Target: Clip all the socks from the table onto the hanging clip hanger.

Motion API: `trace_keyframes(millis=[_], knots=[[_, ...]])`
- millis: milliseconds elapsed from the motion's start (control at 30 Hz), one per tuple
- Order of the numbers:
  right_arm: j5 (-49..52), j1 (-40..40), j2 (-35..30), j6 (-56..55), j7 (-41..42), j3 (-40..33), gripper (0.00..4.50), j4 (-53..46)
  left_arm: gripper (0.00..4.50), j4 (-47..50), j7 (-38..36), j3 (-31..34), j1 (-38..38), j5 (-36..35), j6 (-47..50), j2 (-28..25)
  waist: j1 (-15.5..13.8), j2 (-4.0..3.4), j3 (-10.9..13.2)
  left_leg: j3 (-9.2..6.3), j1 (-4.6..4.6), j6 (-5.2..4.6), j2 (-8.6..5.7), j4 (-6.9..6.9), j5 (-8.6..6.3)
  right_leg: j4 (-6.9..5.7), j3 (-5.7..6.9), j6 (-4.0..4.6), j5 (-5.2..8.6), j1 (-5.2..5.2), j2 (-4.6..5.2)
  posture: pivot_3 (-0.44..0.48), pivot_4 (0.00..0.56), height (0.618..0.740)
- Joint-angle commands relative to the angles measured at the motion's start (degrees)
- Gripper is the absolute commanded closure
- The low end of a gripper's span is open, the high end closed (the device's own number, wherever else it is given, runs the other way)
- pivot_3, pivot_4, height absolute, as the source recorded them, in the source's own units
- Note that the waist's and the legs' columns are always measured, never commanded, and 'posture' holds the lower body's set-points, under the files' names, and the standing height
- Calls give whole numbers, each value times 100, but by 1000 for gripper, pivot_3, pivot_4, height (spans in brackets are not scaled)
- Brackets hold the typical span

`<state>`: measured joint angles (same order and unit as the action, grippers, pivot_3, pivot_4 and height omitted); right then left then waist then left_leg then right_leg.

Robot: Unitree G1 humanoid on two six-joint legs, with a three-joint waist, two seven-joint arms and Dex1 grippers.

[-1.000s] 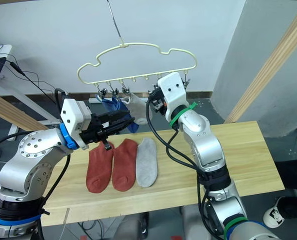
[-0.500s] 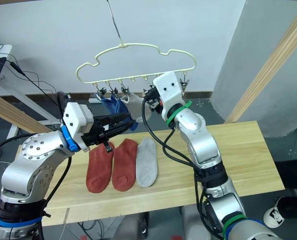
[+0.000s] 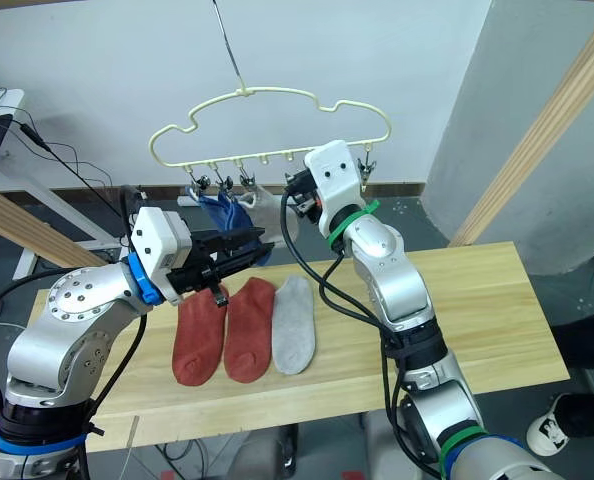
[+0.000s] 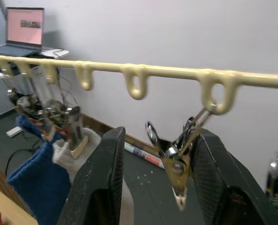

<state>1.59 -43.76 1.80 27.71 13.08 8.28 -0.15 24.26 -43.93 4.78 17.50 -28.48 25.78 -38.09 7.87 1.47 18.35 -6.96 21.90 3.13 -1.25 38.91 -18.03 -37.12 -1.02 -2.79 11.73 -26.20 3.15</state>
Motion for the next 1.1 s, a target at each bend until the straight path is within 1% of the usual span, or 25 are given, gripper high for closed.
trace_keyframes(millis=[33, 300, 667, 1067, 1100], knots=[[72, -120, 75, -149, -63, -64, 2450, -140, 3288, 190, -5, 46, -39, 8, -120, 10, 1, 0, 0, 0, 0, 0, 0, 0, 0, 0, 0, 0, 0, 0, 0, -169, 310, 731], [82, -137, 48, -82, -55, -71, 2450, -245, 3288, 187, 4, -11, -12, 37, -131, 70, 2, 0, 0, 1, 0, 0, 0, 0, 0, 0, 0, 0, 0, 0, 0, -176, 309, 731], [141, -117, -10, 217, -6, -10, 2450, -671, 3288, 178, 17, -29, 7, 73, -148, 137, 3, 0, 0, 1, 0, 0, 0, 1, 0, -1, 0, 0, 0, 0, 0, -179, 309, 731], [178, -141, 48, 230, -109, -12, 2450, -605, 3288, 180, 25, -30, -6, 100, -140, 172, 4, 0, 0, 1, 0, 0, 0, 1, 0, -3, -1, 1, 0, 0, 0, -178, 311, 731], [174, -142, 51, 222, -121, -19, 2640, -594, 3288, 177, 34, -24, -14, 99, -136, 178, 4, 0, 0, 1, 0, 0, 0, 1, 0, -3, 0, 1, 0, 0, 0, -179, 312, 731]])
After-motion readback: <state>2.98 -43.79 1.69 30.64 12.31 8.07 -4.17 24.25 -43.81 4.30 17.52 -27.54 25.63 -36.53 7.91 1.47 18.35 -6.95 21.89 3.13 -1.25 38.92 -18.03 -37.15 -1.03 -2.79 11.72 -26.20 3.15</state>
